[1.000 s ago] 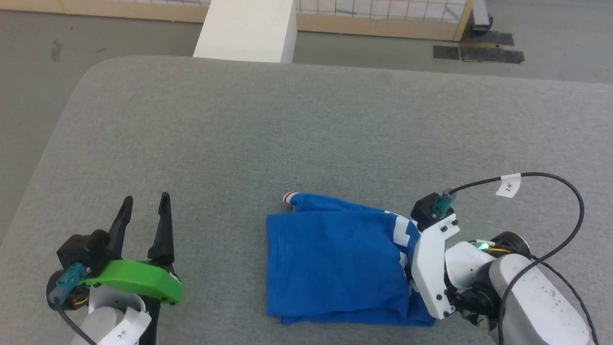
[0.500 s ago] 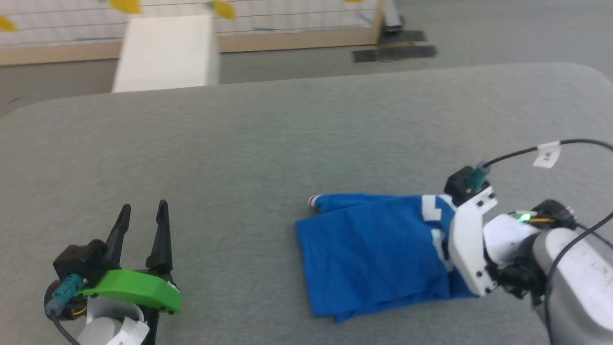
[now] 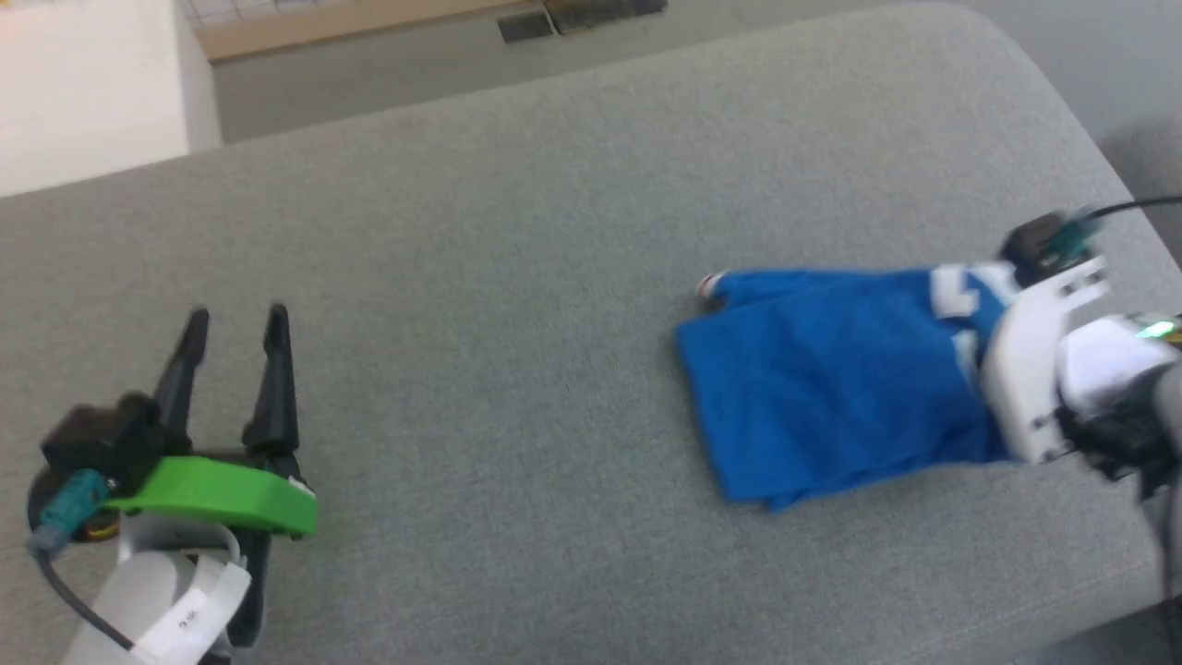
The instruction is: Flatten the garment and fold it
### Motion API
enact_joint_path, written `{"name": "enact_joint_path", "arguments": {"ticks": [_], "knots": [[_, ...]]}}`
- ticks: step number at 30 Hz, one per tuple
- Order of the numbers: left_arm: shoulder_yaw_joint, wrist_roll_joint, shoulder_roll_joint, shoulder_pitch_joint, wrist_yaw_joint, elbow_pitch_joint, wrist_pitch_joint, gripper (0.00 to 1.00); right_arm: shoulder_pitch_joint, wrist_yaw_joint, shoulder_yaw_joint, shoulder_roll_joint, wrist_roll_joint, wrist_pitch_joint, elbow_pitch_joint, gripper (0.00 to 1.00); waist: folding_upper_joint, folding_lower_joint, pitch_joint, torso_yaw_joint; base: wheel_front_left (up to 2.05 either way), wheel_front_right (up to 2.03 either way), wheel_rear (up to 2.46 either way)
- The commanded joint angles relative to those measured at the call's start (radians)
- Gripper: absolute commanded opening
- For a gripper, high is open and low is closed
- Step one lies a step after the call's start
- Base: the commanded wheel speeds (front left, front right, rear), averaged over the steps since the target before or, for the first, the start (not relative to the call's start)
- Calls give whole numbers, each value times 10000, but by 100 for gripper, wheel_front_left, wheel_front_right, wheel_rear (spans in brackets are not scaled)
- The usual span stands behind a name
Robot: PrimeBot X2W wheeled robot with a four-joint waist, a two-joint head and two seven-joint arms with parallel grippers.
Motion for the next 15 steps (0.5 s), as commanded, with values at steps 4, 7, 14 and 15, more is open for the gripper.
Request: {"name": "enact_joint_path", "arguments": {"ticks": [4,7,14,15], "knots": [[152,260,396,-486,176,-624,260,100,-528,-15,-911,-622,-394,-207,327,0,-1,0,1713,84,0,0,0],[250,357,619,-701,265,-1085,450,100,-742,-15,-1634,-1015,-720,-360,591,0,-1,0,2357,345,0,0,0],[463,476,1024,-1079,414,-1957,813,100,-1195,-15,-3050,-1559,-1487,-841,1081,0,-1,0,3644,855,0,0,0],[477,485,1063,-1103,425,-2018,853,100,-1239,-15,-3110,-1703,-1534,-946,1158,0,-1,0,3753,911,0,0,0]]}}
